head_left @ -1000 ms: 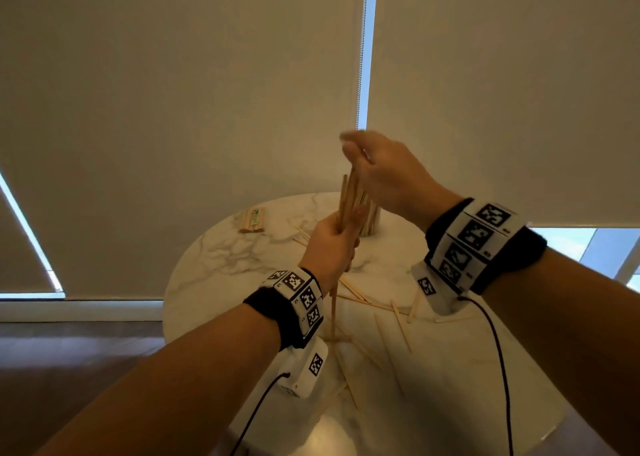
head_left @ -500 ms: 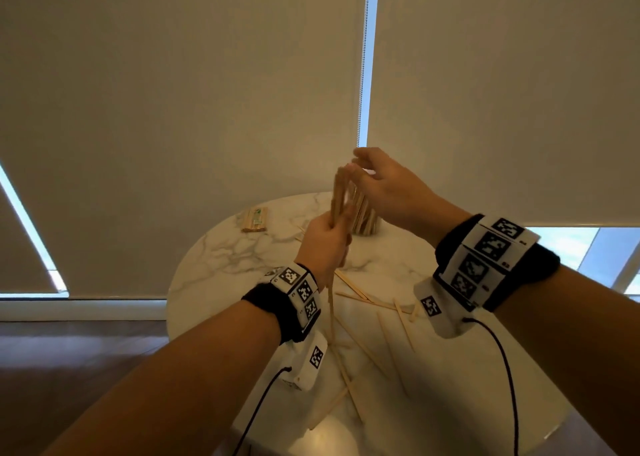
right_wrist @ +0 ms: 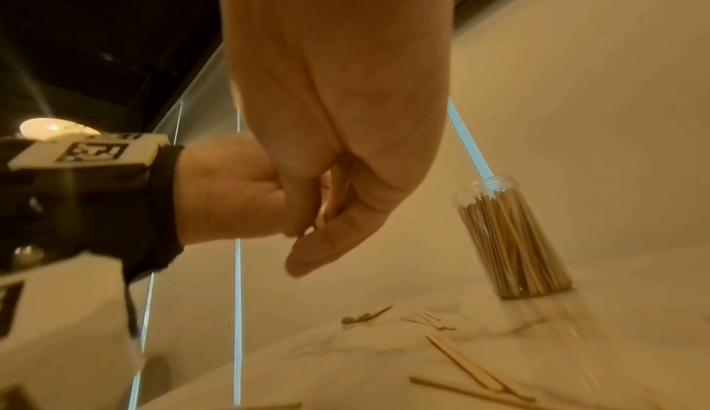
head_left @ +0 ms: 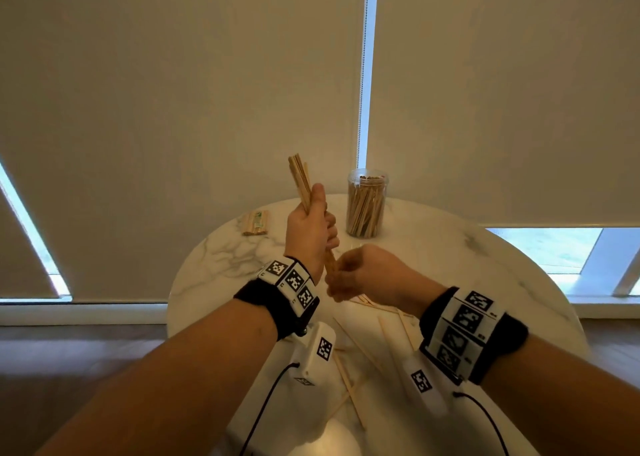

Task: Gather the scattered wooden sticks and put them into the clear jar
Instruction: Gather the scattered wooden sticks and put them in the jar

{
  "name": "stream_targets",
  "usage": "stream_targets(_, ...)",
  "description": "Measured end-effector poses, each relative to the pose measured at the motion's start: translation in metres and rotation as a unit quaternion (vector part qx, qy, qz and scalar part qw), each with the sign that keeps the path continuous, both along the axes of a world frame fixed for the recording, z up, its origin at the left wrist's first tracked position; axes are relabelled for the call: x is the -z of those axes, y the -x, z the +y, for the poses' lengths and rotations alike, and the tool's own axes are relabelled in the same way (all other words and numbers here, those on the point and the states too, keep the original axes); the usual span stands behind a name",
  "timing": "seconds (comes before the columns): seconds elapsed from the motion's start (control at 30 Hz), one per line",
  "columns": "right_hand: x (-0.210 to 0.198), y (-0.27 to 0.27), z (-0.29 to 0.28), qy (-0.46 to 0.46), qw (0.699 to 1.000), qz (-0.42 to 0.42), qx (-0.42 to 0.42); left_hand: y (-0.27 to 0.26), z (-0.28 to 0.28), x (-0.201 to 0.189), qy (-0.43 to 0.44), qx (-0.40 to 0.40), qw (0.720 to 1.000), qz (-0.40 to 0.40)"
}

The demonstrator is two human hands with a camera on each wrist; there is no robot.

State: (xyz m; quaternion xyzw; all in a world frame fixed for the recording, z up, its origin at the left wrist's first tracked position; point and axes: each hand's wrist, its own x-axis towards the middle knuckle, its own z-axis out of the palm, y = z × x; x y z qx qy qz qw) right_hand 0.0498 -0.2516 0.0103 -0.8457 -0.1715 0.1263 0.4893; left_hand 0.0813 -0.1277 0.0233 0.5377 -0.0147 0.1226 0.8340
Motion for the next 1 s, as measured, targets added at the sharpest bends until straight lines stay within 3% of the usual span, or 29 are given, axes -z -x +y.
stream_targets(0.13, -0.005, -0.004, 0.002, -0.055, 0.998, -0.026, 0.021, 0.003, -0.001, 0.01, -0.045, 0.009, 0.999, 0.002)
stream_targets(0.23, -0.007, -0.008, -0.002, 0.112, 0.992, -0.058, -0.005, 0.004, 0.004, 0.013, -0.106, 0.009, 0.994, -0.004)
stream_targets(0.3, -0.017, -0.017, -0.008, 0.171, 0.976, -0.125, 0.048, 0.004, 0.008, 0.017, -0.169, 0.006, 0.985, -0.006)
stream_targets(0.47, -0.07, -0.019, -0.017, -0.008, 0.944, -0.271, 0.187, 0.015, 0.004, 0.03, -0.32, 0.094, 0.943, 0.005)
stream_targets(0.53, -0.08, -0.016, -0.011, 0.059, 0.95, -0.273, 0.139, 0.022, -0.004, 0.028, -0.38, 0.117, 0.917, -0.009)
stream_targets(0.6, -0.075, -0.014, -0.003, 0.199, 0.955, -0.212, 0.056, 0.026, -0.012, 0.019, -0.433, 0.108, 0.895, -0.02)
stream_targets(0.63, -0.07, -0.014, -0.002, 0.276, 0.939, -0.203, 0.035, 0.026, -0.014, 0.016, -0.457, 0.107, 0.883, -0.021)
stream_targets(0.7, -0.062, -0.016, -0.005, 0.402, 0.877, -0.26, 0.035, 0.023, -0.013, 0.013, -0.501, 0.119, 0.857, -0.023)
stream_targets(0.77, -0.059, -0.017, -0.009, 0.459, 0.831, -0.312, 0.035, 0.021, -0.01, 0.012, -0.543, 0.122, 0.83, -0.033)
stream_targets(0.83, -0.056, -0.015, -0.008, 0.481, 0.812, -0.331, 0.015, 0.018, -0.007, 0.013, -0.57, 0.125, 0.811, -0.037)
stream_targets(0.9, -0.049, -0.019, -0.007, 0.489, 0.797, -0.354, -0.01, 0.016, -0.007, 0.013, -0.556, 0.13, 0.82, -0.033)
stream_targets(1.0, -0.043, -0.026, -0.013, 0.479, 0.801, -0.358, 0.028, 0.016, -0.006, 0.014, -0.511, 0.154, 0.845, -0.004)
